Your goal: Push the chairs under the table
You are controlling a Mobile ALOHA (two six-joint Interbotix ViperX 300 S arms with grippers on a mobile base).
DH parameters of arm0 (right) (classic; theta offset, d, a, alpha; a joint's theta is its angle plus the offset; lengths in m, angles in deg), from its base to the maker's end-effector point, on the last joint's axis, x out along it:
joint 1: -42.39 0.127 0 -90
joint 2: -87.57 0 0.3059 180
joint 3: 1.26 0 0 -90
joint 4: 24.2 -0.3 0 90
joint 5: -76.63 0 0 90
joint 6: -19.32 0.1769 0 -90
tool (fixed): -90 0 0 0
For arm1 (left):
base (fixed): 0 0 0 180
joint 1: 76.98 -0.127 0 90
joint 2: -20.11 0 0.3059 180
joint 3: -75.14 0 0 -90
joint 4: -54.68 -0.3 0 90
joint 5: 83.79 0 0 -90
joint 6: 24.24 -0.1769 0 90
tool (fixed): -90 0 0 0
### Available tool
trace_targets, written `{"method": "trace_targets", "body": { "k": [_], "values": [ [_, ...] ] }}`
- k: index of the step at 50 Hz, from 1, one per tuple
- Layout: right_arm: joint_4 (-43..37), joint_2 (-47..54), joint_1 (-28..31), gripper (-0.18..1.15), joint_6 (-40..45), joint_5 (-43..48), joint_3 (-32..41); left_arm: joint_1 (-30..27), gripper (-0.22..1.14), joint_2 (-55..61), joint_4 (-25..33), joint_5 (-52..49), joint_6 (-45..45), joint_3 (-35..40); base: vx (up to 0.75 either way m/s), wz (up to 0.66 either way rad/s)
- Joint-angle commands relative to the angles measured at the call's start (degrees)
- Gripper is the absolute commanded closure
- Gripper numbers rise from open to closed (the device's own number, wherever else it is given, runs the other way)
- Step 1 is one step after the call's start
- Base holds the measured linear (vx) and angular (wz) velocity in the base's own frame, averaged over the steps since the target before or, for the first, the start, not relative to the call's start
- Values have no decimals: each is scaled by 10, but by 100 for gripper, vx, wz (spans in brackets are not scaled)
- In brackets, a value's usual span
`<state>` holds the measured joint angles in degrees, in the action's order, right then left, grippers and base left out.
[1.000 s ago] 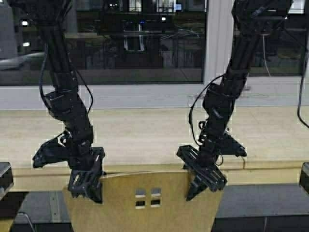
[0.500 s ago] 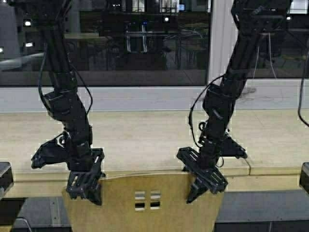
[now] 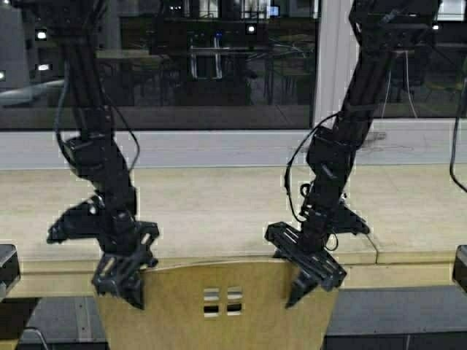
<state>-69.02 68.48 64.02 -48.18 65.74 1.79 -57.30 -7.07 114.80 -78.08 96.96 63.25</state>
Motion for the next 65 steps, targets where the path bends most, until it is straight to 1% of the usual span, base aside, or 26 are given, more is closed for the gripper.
{"method": "trace_targets", "body": {
  "k": [1,3,12,15,22,30,34,40,43,48,49,59,62,65],
  "values": [
    [5,-15,-9,1,-8,-8,5,-22,-3,-43,-4,-8,-11,0,0,0],
    [5,-19,-10,1,-8,-9,4,-22,-5,-44,-4,-12,-11,-2,0,0],
    [7,-54,-15,1,-11,-34,-15,-22,-5,-78,-4,-53,-12,-24,0,0],
    [8,-83,-22,1,-11,-52,-35,-22,-5,-112,-5,-66,-15,-43,0,0],
    [14,-163,-39,1,-12,-62,-85,-22,-5,-198,-4,-68,-15,-83,0,0],
    [52,-258,-61,1,-9,-80,-137,-22,-5,-302,-4,-67,-15,-122,0,0],
    [67,-293,-70,1,-9,-93,-153,-22,-5,-345,-4,-65,-16,-136,0,0],
    [83,-340,-76,1,-21,-103,-160,-23,-5,-398,-14,-65,-42,-160,0,0],
    [113,-367,-76,1,-40,-103,-164,-23,-5,-428,-41,-67,-77,-176,0,0],
    [200,-432,-75,1,-94,-91,-182,-25,-5,-485,-123,-78,-165,-211,0,0],
    [214,-444,-74,1,-104,-87,-186,-25,-5,-502,-147,-83,-192,-223,0,0],
    [332,-570,-72,1,-200,-46,-267,-25,-4,-637,-305,-108,-372,-321,-1,0],
    [371,-603,-68,2,-223,-18,-301,-25,-4,-681,-340,-110,-414,-354,-3,1],
    [369,-635,-54,2,-225,4,-307,-25,-4,-722,-360,-109,-430,-377,-5,1]
  ]
}}
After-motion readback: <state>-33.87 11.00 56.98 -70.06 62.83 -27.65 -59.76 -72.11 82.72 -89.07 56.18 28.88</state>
